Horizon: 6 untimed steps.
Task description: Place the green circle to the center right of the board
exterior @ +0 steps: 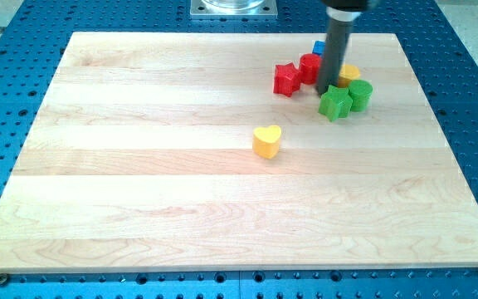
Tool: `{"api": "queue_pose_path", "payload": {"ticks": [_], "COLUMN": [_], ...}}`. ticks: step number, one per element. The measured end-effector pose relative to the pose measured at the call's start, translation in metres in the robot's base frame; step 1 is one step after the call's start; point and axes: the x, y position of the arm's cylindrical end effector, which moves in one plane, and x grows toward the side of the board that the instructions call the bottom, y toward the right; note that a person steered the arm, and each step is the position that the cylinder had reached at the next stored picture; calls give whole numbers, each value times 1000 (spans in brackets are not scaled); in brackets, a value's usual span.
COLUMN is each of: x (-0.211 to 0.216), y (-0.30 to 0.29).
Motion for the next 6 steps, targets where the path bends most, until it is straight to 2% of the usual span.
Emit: {"api": "queue_pose_path", "payload": {"ticks": [2,3,4,5,6], "x": [66,53,18,40,80], "y": [15,19,22,45,53]}}
